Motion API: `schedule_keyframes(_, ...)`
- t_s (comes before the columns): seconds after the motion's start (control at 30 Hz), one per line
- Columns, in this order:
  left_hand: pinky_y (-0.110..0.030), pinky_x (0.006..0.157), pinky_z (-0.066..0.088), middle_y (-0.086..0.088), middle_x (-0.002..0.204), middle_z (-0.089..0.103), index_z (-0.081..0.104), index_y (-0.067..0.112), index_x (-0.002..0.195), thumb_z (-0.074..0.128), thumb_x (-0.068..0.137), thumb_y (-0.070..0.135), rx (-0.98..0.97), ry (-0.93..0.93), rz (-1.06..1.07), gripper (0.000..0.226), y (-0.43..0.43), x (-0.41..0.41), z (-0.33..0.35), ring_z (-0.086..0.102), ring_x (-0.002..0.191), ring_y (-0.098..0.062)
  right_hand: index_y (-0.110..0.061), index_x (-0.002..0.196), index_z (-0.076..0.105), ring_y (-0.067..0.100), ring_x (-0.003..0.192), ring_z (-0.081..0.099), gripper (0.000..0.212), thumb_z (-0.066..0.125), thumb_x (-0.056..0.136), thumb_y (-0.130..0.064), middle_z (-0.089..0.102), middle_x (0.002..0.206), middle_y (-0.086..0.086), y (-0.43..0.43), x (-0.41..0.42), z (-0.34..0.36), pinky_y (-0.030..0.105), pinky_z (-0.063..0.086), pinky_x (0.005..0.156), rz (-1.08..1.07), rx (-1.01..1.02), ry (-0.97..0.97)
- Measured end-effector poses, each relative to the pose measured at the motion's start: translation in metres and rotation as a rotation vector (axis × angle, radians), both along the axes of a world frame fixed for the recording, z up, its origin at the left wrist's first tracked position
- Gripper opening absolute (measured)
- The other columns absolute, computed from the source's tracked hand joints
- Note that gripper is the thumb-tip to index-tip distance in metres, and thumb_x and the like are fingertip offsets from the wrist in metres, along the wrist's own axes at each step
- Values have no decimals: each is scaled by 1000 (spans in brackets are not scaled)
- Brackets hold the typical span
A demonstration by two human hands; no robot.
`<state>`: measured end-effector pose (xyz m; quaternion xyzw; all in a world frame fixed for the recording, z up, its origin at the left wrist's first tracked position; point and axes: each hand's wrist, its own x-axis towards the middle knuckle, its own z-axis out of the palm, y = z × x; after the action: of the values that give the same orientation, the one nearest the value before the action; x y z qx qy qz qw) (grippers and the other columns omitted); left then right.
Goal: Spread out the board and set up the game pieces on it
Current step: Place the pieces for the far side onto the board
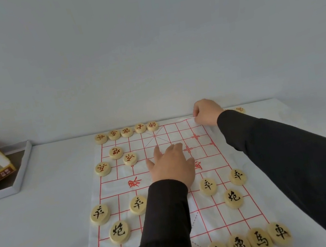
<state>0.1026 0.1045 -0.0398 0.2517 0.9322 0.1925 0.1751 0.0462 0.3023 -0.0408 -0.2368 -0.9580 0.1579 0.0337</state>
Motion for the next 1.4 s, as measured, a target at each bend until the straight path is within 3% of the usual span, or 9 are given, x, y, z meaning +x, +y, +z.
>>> schedule_keyframes(0.2,-54,113,4,4,155,19,22,28,146,42,96,40,18,27,-1,55,0,1,0,0,145,-25,-12,110,54,25,91,56,37,65,79,5,58,103,13,3,3,14,25,48,71,-58,-543,121)
schedule_keyframes(0.3,-55,113,4,3,155,18,23,28,145,42,96,39,35,41,-7,54,1,2,1,0,145,-25,-9,106,59,23,87,57,32,63,79,9,60,99,15,5,2,16,22,46,63,-67,-608,237)
schedule_keyframes(0.4,-55,113,5,2,155,18,24,28,145,42,96,39,37,48,-10,54,1,1,0,0,145,-25,-10,90,61,23,86,57,30,52,79,17,60,87,9,5,0,10,28,49,75,-45,-393,363)
schedule_keyframes(0.53,-54,113,4,2,155,17,24,28,145,42,96,39,28,42,-18,54,1,2,0,-1,145,-25,-9,100,57,21,93,55,21,53,86,6,58,101,5,4,8,-2,28,46,80,73,262,258)
schedule_keyframes(0.6,-54,113,5,1,155,17,24,28,145,42,96,38,30,42,-16,53,0,1,0,-1,145,-25,-9,103,58,21,95,54,18,54,88,0,58,104,6,3,14,-5,27,44,78,64,380,285)
schedule_keyframes(0.9,-49,115,13,5,149,32,35,28,141,41,97,30,187,129,20,44,4,6,6,13,143,-19,-12,88,65,22,91,53,29,37,93,-16,60,94,5,-13,27,-13,31,44,76,235,330,58)
schedule_keyframes(1.1,-48,115,19,4,146,37,39,26,139,43,97,28,210,133,22,42,3,10,8,19,140,-19,-14,134,47,27,129,36,42,32,99,-31,42,140,10,2,39,-8,40,30,106,6,438,-12)
schedule_keyframes(1.2,-45,114,23,4,143,40,41,25,138,44,96,26,236,136,7,41,3,11,8,25,137,-18,-19,135,47,29,130,33,41,26,100,-25,42,140,10,18,48,-14,43,34,104,-22,290,-97)
schedule_keyframes(1.4,-35,111,26,4,141,43,44,23,136,44,96,24,284,141,18,40,4,12,6,29,134,-16,-14,125,59,25,125,39,38,32,98,-13,55,130,8,24,81,-23,34,33,104,50,167,66)
